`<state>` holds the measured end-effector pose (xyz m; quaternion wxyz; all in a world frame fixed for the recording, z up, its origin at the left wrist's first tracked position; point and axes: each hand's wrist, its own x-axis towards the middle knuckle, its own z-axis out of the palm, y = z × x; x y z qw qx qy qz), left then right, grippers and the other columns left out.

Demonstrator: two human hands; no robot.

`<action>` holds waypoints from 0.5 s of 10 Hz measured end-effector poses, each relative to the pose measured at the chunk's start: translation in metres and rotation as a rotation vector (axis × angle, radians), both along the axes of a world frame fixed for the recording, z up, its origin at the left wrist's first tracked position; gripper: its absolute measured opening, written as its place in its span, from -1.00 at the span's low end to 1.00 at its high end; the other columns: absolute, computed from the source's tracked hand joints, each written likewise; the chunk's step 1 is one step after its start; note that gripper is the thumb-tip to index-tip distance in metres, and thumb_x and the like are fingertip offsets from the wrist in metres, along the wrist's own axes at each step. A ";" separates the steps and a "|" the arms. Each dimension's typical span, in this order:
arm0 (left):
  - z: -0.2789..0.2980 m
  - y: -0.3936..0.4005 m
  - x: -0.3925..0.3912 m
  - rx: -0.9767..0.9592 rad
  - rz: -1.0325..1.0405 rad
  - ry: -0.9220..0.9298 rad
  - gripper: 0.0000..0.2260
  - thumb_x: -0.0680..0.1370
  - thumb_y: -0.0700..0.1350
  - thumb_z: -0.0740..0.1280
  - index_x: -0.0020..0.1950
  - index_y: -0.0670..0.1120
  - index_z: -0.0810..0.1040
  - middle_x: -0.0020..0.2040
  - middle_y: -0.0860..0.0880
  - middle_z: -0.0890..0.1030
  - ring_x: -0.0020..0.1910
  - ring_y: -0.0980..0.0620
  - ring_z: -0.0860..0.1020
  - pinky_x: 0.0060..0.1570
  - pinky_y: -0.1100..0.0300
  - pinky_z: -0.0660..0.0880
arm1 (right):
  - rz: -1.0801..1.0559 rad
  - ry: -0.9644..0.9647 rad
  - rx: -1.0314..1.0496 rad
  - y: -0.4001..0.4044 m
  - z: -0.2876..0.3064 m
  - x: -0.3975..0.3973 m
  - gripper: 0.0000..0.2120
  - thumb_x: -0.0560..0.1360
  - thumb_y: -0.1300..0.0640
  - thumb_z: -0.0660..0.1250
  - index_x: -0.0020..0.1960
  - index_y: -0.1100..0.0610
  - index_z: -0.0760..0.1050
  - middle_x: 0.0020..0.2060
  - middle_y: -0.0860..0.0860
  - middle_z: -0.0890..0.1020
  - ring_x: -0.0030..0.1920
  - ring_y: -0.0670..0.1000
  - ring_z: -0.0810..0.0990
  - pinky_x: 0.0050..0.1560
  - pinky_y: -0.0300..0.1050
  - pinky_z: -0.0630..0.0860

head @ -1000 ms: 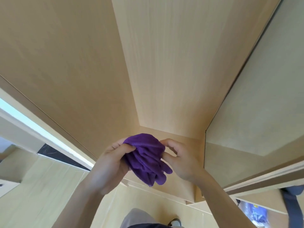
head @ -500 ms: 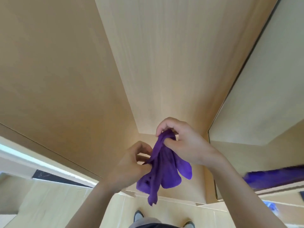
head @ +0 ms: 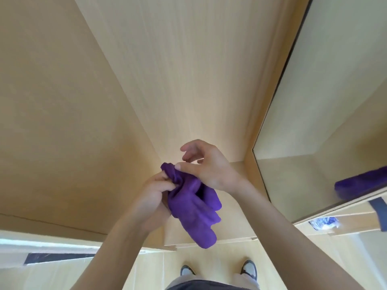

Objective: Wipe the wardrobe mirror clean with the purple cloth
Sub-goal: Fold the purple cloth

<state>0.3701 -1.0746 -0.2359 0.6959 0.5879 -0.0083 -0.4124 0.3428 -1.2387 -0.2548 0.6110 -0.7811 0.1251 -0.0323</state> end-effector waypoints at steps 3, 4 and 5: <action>-0.001 0.012 0.006 -0.137 -0.009 0.212 -0.79 0.32 -0.34 0.26 -0.32 -0.11 0.65 -0.24 -0.14 0.51 -0.27 -0.08 0.47 -0.19 0.10 0.30 | -0.523 0.269 0.305 -0.004 -0.100 -0.072 -0.80 0.58 0.19 0.26 -0.11 0.20 0.63 -0.16 0.10 0.70 -0.10 0.06 0.64 -0.02 -0.02 0.52; -0.001 0.021 0.018 -0.065 -0.056 0.112 -0.77 0.29 -0.29 0.36 -0.12 -0.09 0.66 -0.17 -0.09 0.67 -0.13 -0.07 0.62 -0.07 0.01 0.49 | -0.567 0.461 0.336 0.002 -0.131 -0.088 -0.84 0.46 0.26 0.27 -0.13 0.15 0.64 -0.16 0.08 0.68 -0.09 0.07 0.61 -0.11 -0.12 0.47; -0.008 0.025 0.033 -0.042 -0.068 0.070 -0.43 0.04 -0.18 0.62 0.03 -0.09 0.61 -0.06 -0.11 0.68 -0.03 -0.12 0.62 0.08 -0.10 0.49 | -0.475 0.563 0.508 0.013 -0.140 -0.087 -0.79 0.38 0.17 0.29 -0.09 0.19 0.66 -0.13 0.12 0.69 -0.08 0.05 0.66 -0.03 -0.07 0.49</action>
